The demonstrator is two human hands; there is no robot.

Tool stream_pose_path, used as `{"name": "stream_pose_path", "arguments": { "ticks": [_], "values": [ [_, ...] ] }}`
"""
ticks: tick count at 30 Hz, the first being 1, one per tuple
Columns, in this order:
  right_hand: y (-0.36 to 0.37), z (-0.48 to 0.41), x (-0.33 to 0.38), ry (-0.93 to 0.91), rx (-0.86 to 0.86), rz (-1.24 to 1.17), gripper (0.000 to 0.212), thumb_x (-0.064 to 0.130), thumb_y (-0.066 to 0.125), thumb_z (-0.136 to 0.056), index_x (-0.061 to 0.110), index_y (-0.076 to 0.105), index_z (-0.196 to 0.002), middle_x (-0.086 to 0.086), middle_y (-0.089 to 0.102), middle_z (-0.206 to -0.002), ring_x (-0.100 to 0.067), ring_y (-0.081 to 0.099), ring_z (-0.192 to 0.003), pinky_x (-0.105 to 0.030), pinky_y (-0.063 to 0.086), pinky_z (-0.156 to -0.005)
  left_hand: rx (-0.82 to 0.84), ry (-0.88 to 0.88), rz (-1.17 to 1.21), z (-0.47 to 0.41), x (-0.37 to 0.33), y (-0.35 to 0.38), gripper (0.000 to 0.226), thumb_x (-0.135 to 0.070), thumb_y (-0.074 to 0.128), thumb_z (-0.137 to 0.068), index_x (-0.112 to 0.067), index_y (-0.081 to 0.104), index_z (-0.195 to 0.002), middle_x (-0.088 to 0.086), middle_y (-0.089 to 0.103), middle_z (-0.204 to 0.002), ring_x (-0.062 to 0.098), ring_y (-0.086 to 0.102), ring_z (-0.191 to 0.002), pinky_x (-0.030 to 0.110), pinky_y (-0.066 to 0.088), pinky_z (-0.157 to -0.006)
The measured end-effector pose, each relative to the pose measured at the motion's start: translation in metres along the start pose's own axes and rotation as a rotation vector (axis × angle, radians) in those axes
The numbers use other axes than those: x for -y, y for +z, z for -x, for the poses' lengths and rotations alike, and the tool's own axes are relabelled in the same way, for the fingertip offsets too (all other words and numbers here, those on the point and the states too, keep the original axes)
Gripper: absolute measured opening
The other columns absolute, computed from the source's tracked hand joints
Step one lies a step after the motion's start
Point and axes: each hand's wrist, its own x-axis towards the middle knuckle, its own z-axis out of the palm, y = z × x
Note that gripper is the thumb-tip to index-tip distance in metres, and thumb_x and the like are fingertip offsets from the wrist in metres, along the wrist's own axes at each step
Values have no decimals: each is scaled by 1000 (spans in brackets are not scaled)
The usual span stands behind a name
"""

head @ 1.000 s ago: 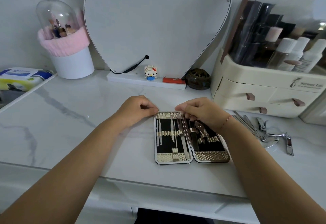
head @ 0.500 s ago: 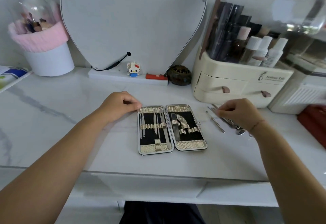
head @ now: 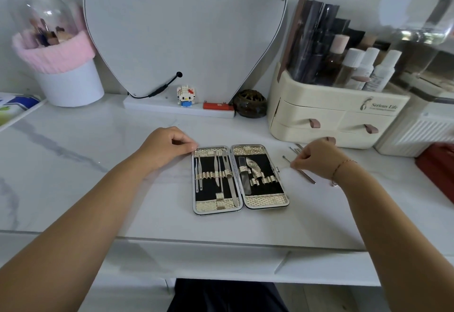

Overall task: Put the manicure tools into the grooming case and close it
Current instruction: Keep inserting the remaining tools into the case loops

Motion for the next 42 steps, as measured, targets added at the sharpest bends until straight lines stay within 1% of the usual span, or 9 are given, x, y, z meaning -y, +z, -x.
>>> {"name": "stream_pose_path", "arguments": {
  "ticks": [3,6,8,10,15,19,35,39,42],
  "values": [
    [1,1,2,-19,2,5,41,15,62,-75,13,37,-43,6,21,-36,-16,27,-50,-27,32,-53,-1,-10,11,1,-1,0,8,-16,75,-78,-24,74,-76,-3,65,-88,-10,56,-71,1,37,-68],
    [-1,3,4,-22,-10,-85,30,14,63,-75,8,51,-48,3,33,-40,-13,30,-51,-25,32,-54,-2,-23,26,1,-1,1,6,-17,75,-78,-23,74,-76,-2,66,-89,-6,57,-74,8,37,-72],
    [-3,3,9,-24,-4,-306,17,10,62,-78,-1,67,-67,5,54,-42,-7,40,-48,-18,37,-46,-2,-32,38,2,-2,1,4,-16,75,-78,-21,75,-78,0,66,-91,2,59,-79,14,38,-75],
    [-2,3,19,-30,74,-585,13,3,59,-82,-7,66,-87,-1,68,-56,-5,47,-45,-16,41,-46,-3,-40,50,2,-3,2,3,-17,75,-77,-20,75,-78,2,66,-93,7,59,-82,16,39,-76],
    [8,-7,50,-98,230,-989,30,0,56,-88,8,52,-116,-15,69,-78,-8,52,-49,-16,43,-44,-3,-37,50,3,-4,1,3,-18,75,-77,-21,75,-77,3,66,-93,9,59,-84,20,41,-81],
    [25,-14,67,-135,201,-937,36,1,55,-88,13,52,-122,-14,69,-78,-9,53,-49,-17,41,-44,0,-30,37,2,-3,0,6,-18,76,-77,-23,75,-75,4,67,-92,11,61,-86,25,43,-87],
    [38,-14,65,-236,66,-568,13,10,66,-84,5,69,-95,-5,63,-61,-16,58,-52,-25,55,-59,-8,-42,51,2,-5,1,7,-16,75,-77,-22,74,-74,0,65,-89,7,59,-82,16,40,-76],
    [39,-13,66,-283,-35,-412,9,12,66,-83,8,72,-88,8,55,-52,-4,54,-44,-12,48,-51,-5,-38,44,2,-4,1,4,-19,76,-77,-22,75,-76,1,66,-90,10,60,-84,20,41,-79],
    [39,-12,67,-328,-73,-305,10,15,69,-80,12,75,-88,7,62,-62,0,55,-54,-4,41,-55,-7,-37,41,1,-3,1,4,-19,76,-76,-23,75,-75,1,66,-90,12,60,-85,23,43,-82]
  ]
}}
